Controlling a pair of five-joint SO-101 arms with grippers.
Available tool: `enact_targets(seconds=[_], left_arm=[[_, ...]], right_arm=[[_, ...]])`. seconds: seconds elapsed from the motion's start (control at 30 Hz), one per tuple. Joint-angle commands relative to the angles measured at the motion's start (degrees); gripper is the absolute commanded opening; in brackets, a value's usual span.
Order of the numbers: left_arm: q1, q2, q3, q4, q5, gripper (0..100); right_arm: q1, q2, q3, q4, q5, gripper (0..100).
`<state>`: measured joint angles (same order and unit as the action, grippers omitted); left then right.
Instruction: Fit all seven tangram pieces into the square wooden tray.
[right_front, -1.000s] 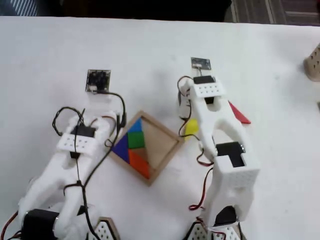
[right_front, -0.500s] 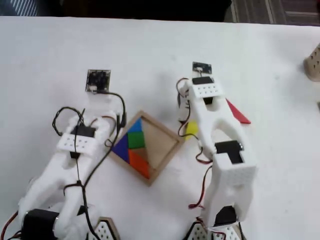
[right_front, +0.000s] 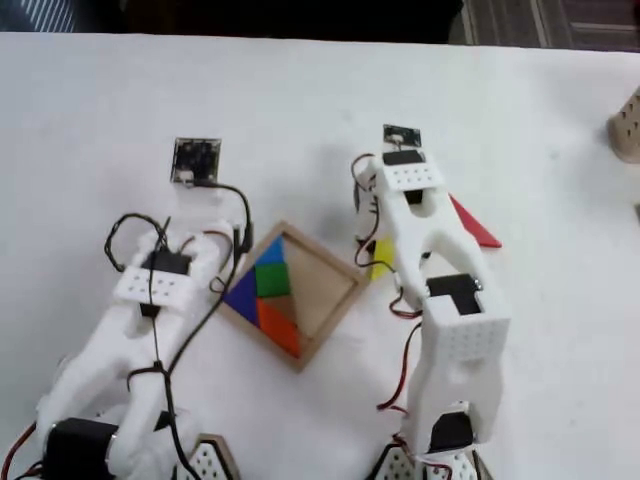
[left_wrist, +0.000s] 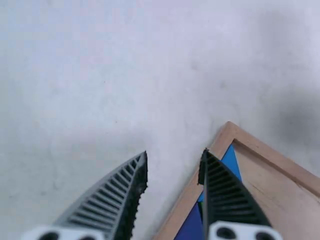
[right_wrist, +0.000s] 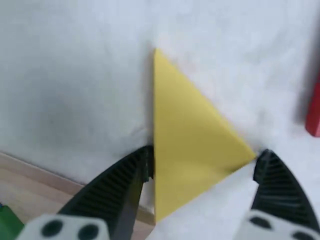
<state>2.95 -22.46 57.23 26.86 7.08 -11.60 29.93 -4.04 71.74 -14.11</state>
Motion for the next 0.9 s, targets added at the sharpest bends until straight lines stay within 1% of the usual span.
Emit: enact_targets(seconds=[0.0,0.17,0.43,0.53,0.73,0.87], left_arm=[[-0.75,-0.22,-2.99,-1.85,-0.7,18],[-0.75,-0.22,-2.99,-1.85,-0.7,18],[-0.75,-0.22,-2.99,-1.85,-0.7,18],[-0.75,-0.22,-2.99,-1.85,-0.7,18],[-0.75,-0.22,-2.99,-1.85,-0.7,18],[-0.75,-0.22,-2.99,-1.85,-0.7,18]], right_arm=[[1.8,-0.04,-3.34,0.4,-0.18,31.0],[1.98,-0.04,-3.43,0.22,-0.09,24.8],[1.98,-0.13,-3.43,0.22,0.0,24.5],[1.98,-0.4,-3.43,0.22,1.76,24.5],[1.98,-0.84,-3.6,0.4,2.46,24.5],[1.98,-3.38,-3.52,0.31,6.24,24.5]])
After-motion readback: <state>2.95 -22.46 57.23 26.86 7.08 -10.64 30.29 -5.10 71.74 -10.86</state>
